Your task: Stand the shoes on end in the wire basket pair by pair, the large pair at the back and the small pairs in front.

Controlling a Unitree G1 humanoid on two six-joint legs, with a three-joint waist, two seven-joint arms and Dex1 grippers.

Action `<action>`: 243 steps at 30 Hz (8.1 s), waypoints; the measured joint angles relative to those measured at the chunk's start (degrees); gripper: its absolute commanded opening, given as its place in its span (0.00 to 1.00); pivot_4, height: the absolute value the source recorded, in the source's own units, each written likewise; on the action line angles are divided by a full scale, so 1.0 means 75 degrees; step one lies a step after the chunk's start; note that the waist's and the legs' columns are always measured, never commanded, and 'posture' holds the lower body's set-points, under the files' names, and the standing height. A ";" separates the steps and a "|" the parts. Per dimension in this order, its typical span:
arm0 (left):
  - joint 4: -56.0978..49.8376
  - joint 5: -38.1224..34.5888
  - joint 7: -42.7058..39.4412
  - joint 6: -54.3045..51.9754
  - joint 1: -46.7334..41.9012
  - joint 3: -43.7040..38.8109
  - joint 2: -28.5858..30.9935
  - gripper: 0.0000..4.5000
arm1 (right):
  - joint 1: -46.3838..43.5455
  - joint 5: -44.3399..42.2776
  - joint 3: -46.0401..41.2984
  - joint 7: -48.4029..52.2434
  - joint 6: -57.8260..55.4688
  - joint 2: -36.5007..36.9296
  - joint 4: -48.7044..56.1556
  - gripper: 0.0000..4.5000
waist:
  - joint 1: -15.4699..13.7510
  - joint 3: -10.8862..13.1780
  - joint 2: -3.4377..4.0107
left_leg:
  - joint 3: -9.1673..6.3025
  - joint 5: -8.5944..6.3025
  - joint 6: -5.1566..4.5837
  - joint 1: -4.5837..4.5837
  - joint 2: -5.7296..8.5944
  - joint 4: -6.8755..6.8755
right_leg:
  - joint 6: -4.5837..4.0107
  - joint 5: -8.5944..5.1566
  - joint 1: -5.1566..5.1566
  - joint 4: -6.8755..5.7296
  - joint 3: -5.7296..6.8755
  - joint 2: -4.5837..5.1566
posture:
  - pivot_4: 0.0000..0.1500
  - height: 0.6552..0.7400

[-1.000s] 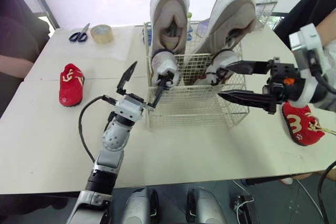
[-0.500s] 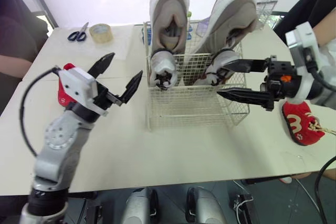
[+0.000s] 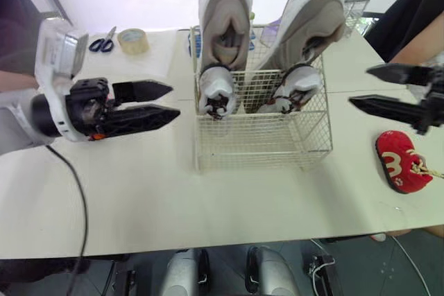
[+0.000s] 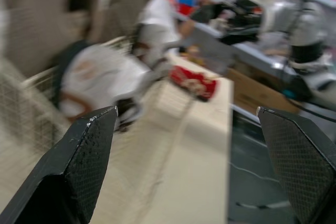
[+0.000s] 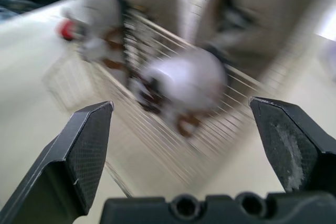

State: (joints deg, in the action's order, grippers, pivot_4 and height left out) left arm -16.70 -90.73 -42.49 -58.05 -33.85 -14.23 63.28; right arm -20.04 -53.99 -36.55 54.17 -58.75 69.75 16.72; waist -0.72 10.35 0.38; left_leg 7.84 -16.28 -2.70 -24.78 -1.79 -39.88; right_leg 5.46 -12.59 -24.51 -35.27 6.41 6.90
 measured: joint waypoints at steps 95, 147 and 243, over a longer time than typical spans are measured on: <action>0.2850 0.2297 -0.1008 -0.1670 -0.3216 0.0291 -0.3312 1.00 | -0.1681 0.1433 0.2500 -0.0737 0.4039 -0.1300 0.1740 0.06 | 0.0003 0.0020 -0.0025 | -0.0012 0.0027 0.0037 0.0038 -0.0003 -0.0015 | 0.0011 -0.0005 0.0008 -0.0079 -0.0022 -0.0010 | 1.00 1.00; 0.1551 0.0536 0.2216 -0.0208 -0.1548 -0.0822 -0.5902 0.07 | 0.0250 -0.5402 0.0425 -0.4740 0.1090 -0.3853 0.1254 1.00 | 0.0030 0.0015 -0.0048 | -0.0012 0.0023 0.0029 0.0047 -0.0005 -0.0017 | 0.0000 0.0003 0.0010 -0.0098 -0.0023 -0.0008 | 1.00 1.00; 0.1019 0.2338 0.0723 0.0289 -0.1302 -0.0002 -0.4140 0.99 | -0.3804 0.4837 0.6416 0.5070 0.6524 -0.1311 -0.3118 0.13 | 0.0011 0.0027 -0.0038 | 0.0002 0.0020 0.0028 0.0008 -0.0004 -0.0001 | 0.0005 0.0006 0.0000 -0.0010 -0.0005 -0.0005 | 1.00 1.00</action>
State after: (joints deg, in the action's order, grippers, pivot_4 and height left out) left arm -9.06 -73.19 -37.07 -55.88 -43.62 -14.25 32.23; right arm -48.57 -17.71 11.57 92.19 -9.82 59.92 -6.66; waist -0.63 10.56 0.10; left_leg 7.86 -16.13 -2.49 -24.72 -1.82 -39.89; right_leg 5.50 -12.55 -24.50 -35.34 6.37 6.86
